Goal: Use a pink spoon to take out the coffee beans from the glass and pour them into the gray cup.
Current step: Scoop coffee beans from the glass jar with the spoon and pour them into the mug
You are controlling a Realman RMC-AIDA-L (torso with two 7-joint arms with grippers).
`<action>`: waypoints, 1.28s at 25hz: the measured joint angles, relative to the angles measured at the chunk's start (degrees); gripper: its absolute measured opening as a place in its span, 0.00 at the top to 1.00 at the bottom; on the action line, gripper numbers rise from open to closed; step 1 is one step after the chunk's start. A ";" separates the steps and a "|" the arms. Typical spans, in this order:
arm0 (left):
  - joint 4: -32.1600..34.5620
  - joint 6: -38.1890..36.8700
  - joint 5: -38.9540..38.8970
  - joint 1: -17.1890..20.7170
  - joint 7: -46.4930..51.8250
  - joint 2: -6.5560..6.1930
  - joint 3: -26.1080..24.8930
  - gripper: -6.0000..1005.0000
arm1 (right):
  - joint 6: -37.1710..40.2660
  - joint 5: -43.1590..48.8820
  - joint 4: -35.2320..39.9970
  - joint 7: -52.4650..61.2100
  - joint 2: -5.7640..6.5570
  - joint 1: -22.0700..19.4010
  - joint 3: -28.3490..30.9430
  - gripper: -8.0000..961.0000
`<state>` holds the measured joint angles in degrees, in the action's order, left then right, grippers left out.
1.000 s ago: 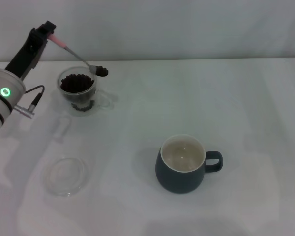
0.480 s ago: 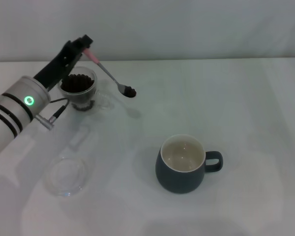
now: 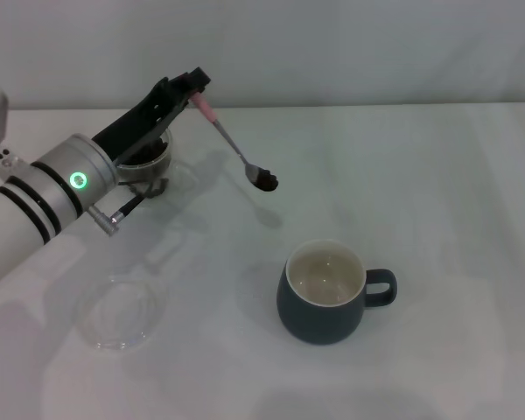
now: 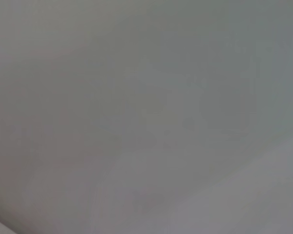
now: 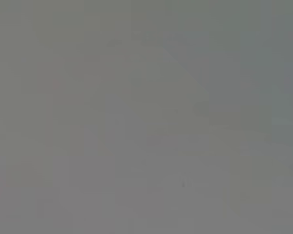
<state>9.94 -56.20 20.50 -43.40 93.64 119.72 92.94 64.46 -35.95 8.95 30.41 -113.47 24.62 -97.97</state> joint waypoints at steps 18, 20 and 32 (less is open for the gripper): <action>2.98 -4.23 0.21 -0.41 5.69 -0.61 7.57 0.86 | -0.04 -0.16 -0.72 0.00 -0.28 0.02 0.34 0.09; 2.91 -4.29 0.20 -0.71 7.20 -0.65 8.19 0.86 | -0.21 -0.31 -0.93 0.00 -0.08 0.07 0.38 0.09; 3.08 -4.37 0.21 -1.23 9.74 -0.38 12.07 0.86 | -2.24 -0.01 -1.53 0.00 1.04 0.52 0.36 0.09</action>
<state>13.02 -60.58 20.71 -44.63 103.38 119.35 105.00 62.22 -35.96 7.43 30.41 -112.43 25.14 -97.61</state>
